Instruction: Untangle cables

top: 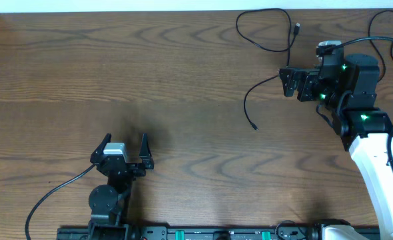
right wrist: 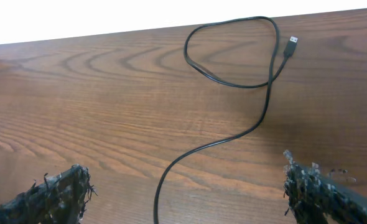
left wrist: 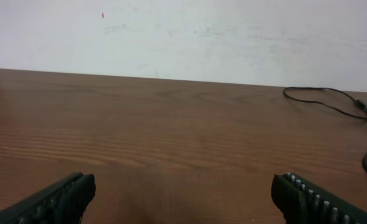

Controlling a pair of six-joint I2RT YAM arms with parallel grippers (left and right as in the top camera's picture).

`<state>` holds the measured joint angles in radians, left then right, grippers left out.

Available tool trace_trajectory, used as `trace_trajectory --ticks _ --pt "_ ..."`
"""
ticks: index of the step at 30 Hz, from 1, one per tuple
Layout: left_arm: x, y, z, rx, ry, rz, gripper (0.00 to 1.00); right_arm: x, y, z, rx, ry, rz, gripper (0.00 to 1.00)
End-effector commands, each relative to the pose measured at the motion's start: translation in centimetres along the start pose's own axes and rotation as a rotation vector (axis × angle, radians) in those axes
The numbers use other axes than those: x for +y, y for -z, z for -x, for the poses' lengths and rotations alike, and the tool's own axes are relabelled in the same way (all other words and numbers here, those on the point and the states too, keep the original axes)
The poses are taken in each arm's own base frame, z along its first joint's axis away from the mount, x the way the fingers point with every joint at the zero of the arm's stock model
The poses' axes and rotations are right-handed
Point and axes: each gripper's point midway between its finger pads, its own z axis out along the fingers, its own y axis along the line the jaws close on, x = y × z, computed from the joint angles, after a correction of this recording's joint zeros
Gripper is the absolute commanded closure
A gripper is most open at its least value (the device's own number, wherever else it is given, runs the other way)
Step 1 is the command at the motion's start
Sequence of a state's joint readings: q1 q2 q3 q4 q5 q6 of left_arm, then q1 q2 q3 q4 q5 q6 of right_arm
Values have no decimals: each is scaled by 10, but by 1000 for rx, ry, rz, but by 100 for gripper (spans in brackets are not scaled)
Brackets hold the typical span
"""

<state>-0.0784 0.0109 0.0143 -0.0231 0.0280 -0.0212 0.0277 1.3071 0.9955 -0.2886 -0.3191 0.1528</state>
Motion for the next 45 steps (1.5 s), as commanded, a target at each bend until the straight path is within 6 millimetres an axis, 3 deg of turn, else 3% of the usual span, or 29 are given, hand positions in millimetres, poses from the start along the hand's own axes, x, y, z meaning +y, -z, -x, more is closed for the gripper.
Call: trace_trajectory --ticks 1,35,40,45 --pt "5 0 -15 51 -19 24 4 4 1 1 -3 -2 11 1" --pt "5 0 -15 51 -19 24 4 3 1 -2 3 -4 10 1" --pt "5 0 -15 51 -19 24 4 -2 1 -18 26 -12 -12 1" --pt "5 0 -15 51 -19 23 4 -8 3 -49 18 -11 -22 1"
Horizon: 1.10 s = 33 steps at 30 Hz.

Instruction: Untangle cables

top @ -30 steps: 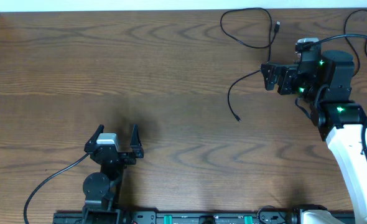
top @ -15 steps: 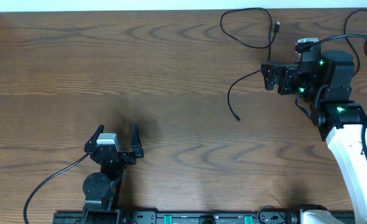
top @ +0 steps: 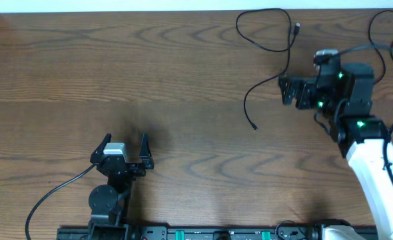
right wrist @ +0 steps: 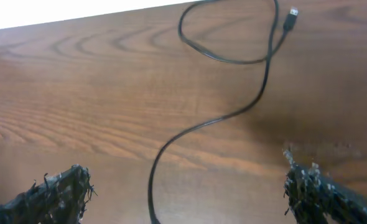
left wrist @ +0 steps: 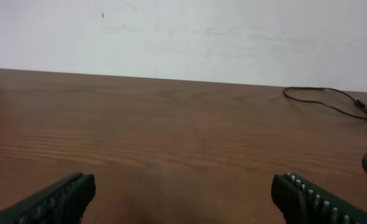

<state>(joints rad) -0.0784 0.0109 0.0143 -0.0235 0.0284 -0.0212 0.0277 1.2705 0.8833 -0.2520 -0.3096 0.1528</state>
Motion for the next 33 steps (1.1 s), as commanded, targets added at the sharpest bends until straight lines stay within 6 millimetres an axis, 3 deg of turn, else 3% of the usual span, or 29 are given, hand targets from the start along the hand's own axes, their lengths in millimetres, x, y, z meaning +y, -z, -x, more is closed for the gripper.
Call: trace_trajectory --ticks 1,7,11,25,33 --pt "5 0 -15 51 -18 24 4 -2 6 -22 -31 5 -5 1" --pt "5 0 -15 51 -19 24 4 -5 12 -58 -122 31 10 1" --pt "5 0 -15 51 -19 24 4 -4 20 -70 -222 62 26 1" --pt "5 0 -15 51 -19 24 4 -1 50 -106 -443 132 62 1" --pt "5 0 -15 51 -19 24 4 -2 58 -107 -457 134 43 1"
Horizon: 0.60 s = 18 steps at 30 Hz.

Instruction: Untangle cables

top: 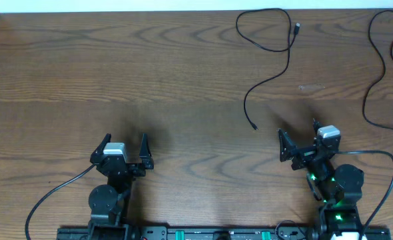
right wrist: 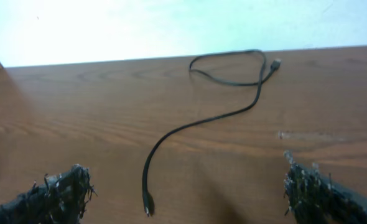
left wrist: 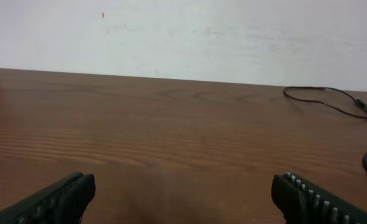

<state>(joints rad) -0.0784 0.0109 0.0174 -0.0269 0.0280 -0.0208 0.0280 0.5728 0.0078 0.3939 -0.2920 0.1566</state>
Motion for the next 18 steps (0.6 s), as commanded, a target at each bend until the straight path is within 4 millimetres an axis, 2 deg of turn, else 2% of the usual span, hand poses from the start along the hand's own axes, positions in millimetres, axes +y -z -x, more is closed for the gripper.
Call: trace_trajectory --ticks 1,10,15,18 --pt "5 0 -16 51 -18 23 4 -1 3 1 -8 0 -16 1" --pt "5 0 -16 51 -18 23 4 -4 14 -18 67 58 -42 1" --pt "5 0 -16 51 -18 23 4 -22 24 -27 92 54 -160 1" --pt "5 0 -16 51 -18 23 4 -33 30 -13 33 72 -234 1"
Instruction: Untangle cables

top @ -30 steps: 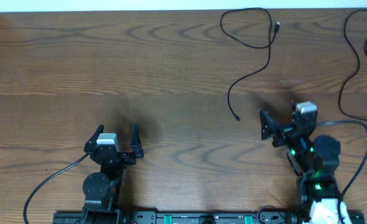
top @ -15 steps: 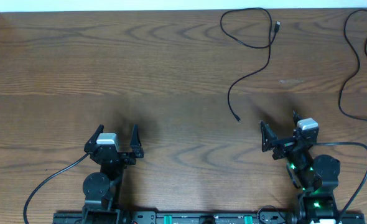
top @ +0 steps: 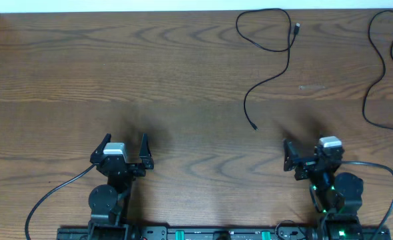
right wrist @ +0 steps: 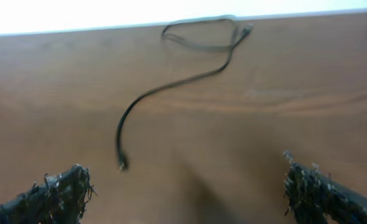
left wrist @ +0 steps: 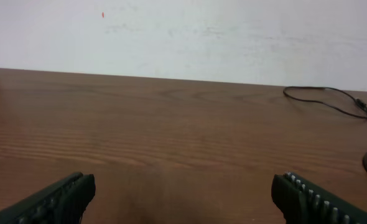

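A thin black cable (top: 271,75) lies on the table, looped at the far edge with its USB plug (top: 296,28), its free end (top: 254,127) toward the middle. The right wrist view shows this cable (right wrist: 171,84) ahead of my right gripper (right wrist: 186,196), which is open and holds nothing. In the overhead view the right gripper (top: 303,152) sits near the front edge, below and right of the cable's end. My left gripper (top: 125,140) is open at the front left, far from it. The left wrist view has the left gripper (left wrist: 183,202) open and the cable (left wrist: 323,99) at far right.
A second black cable (top: 376,67) runs along the table's right edge. The brown wooden table (top: 116,67) ends at a white wall at the back. Each arm's own lead (top: 50,197) trails by its base at the front.
My right gripper has drawn back a little further toward the front edge, so the cable's end sits farther ahead in its wrist view. The left gripper and both cables have not moved.
My right gripper stood open at the far right beside the looped cable, and was still there a moment later, slightly shifted. It was then open and empty near the front edge, where it remains. The cable lies the same throughout. The left arm stayed still.
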Controlling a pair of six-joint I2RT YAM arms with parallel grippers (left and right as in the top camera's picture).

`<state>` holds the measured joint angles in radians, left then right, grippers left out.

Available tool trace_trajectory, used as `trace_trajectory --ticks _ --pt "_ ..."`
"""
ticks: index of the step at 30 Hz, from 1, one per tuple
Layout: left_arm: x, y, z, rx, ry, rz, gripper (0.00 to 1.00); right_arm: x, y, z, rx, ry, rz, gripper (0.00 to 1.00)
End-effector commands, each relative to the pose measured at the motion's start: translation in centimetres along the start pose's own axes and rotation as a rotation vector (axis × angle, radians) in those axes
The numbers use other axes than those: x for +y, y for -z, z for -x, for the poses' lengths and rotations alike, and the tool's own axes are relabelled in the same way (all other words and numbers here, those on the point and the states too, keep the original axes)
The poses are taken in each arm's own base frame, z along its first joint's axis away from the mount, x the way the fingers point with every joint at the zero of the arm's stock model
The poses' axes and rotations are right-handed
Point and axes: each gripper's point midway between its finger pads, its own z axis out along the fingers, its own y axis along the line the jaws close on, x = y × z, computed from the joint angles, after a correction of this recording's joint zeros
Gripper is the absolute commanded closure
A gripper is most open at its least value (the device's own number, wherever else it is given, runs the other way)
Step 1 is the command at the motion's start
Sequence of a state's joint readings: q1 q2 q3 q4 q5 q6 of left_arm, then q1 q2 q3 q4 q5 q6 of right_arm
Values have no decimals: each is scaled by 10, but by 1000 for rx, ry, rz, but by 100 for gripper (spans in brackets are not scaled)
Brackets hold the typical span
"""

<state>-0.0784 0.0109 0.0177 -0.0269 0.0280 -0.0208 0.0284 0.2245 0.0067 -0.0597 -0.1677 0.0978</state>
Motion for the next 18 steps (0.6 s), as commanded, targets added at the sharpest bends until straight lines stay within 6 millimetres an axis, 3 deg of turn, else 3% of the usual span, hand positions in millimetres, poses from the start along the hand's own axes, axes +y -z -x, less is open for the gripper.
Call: trace_trajectory --ticks 1,8,18 --pt "5 0 -16 51 -18 24 4 -16 6 14 -66 40 -105 1" --pt "5 0 -16 51 -18 24 4 -11 19 45 -209 136 -103 1" --pt "5 0 -16 51 -18 24 4 -14 18 44 -204 142 -123 1"
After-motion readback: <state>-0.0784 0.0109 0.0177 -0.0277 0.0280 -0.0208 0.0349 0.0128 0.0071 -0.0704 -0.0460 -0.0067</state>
